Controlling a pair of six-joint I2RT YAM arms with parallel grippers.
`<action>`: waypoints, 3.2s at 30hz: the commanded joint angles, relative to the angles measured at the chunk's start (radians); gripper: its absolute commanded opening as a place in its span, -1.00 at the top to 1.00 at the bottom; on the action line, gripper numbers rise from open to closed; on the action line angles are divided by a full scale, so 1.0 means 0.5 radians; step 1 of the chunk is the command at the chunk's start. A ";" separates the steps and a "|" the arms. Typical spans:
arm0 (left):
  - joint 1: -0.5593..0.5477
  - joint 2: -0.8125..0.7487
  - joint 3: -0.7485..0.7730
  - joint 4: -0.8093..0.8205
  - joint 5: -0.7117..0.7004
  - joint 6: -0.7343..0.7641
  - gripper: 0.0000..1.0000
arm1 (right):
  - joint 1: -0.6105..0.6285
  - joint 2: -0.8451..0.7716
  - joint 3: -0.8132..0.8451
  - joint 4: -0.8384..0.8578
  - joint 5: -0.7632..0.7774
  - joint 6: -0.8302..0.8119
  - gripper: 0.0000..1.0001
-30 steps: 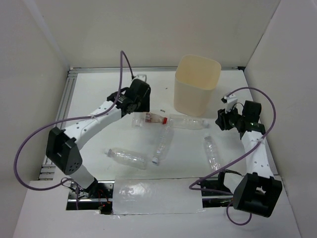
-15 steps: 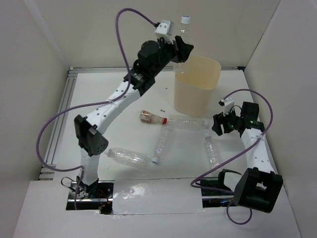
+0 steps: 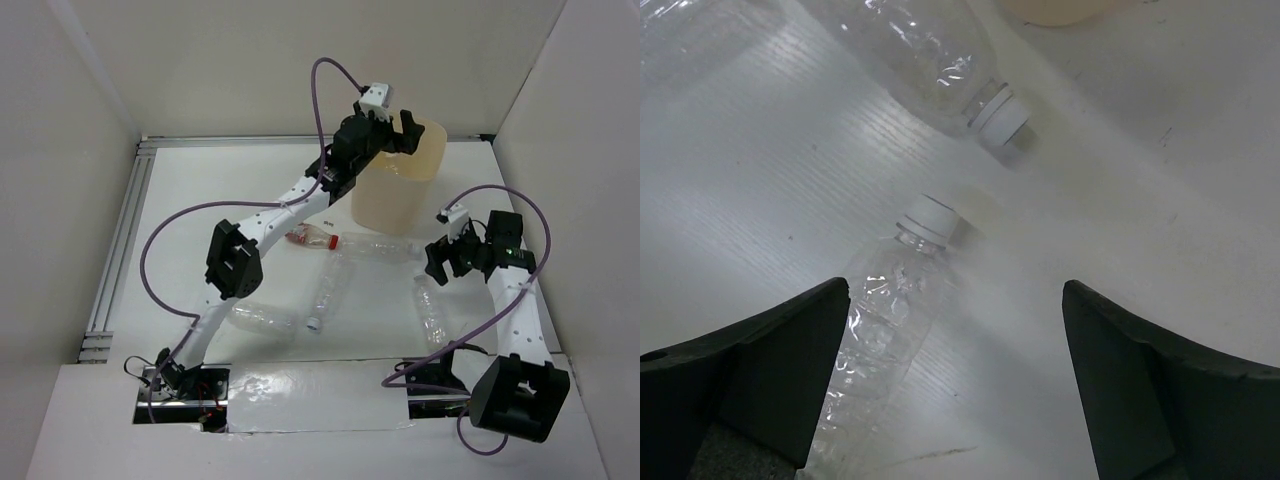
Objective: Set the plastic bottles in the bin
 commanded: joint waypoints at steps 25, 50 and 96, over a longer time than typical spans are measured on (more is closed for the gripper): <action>-0.611 -2.192 -2.853 -0.366 -0.664 0.194 -1.00 | 0.567 0.852 0.022 -0.332 0.601 -0.176 -0.59; -0.648 -1.653 -2.905 -0.342 -0.790 -0.015 -1.00 | 0.586 0.497 1.556 -0.943 -0.344 -0.757 1.00; -0.804 -2.232 -2.532 -0.616 -0.615 0.233 0.93 | 0.258 0.098 0.790 0.865 -0.301 0.846 0.74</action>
